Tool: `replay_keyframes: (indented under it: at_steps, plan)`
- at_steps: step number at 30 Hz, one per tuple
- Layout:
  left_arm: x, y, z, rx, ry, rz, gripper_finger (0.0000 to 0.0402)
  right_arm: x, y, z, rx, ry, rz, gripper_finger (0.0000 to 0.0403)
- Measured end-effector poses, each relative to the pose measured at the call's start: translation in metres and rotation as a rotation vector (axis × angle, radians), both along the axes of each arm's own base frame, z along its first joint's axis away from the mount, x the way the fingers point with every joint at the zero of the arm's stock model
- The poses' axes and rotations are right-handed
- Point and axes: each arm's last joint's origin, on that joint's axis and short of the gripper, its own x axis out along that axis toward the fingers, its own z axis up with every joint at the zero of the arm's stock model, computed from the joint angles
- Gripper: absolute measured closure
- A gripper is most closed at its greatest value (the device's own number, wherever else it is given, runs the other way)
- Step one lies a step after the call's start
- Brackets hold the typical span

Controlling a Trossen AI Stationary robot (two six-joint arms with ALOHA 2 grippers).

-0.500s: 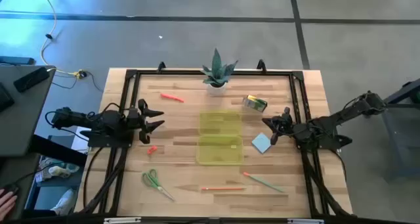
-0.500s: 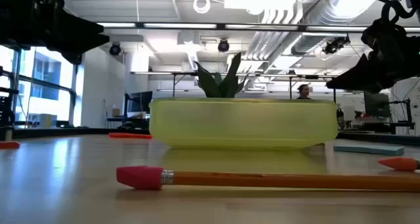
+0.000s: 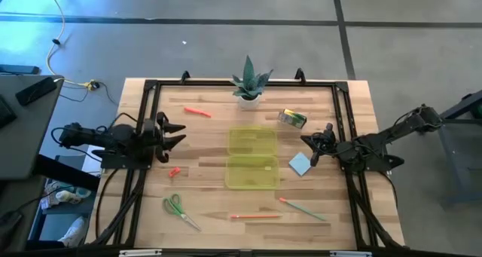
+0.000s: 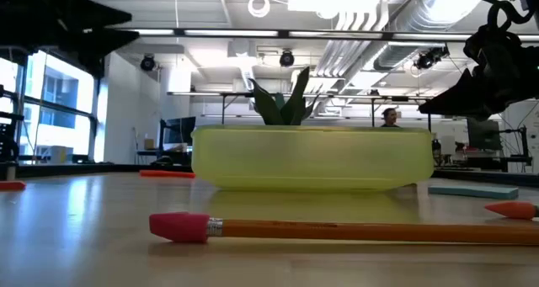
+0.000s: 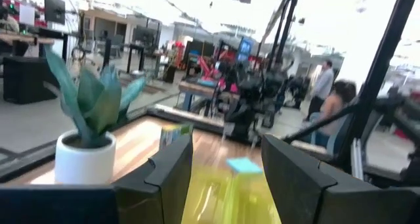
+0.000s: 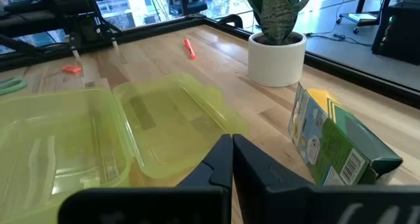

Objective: Pack school essentials
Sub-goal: Put the orange eraser into the yellow supply box

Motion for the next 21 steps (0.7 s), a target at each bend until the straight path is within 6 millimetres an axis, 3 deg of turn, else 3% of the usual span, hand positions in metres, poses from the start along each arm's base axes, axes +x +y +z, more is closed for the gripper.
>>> replay_keyframes:
  at_steps: [12, 21]
  plan:
    - [-0.002, 0.000, 0.049, -0.002, -0.032, 0.000, 0.0229, 0.000, 0.000, 0.000, 0.004, 0.002, 0.014, 0.0402]
    - [0.018, 0.000, 0.072, -0.081, 0.332, 0.065, 0.0229, 0.000, 0.000, 0.000, 0.004, 0.001, 0.014, 0.0402]
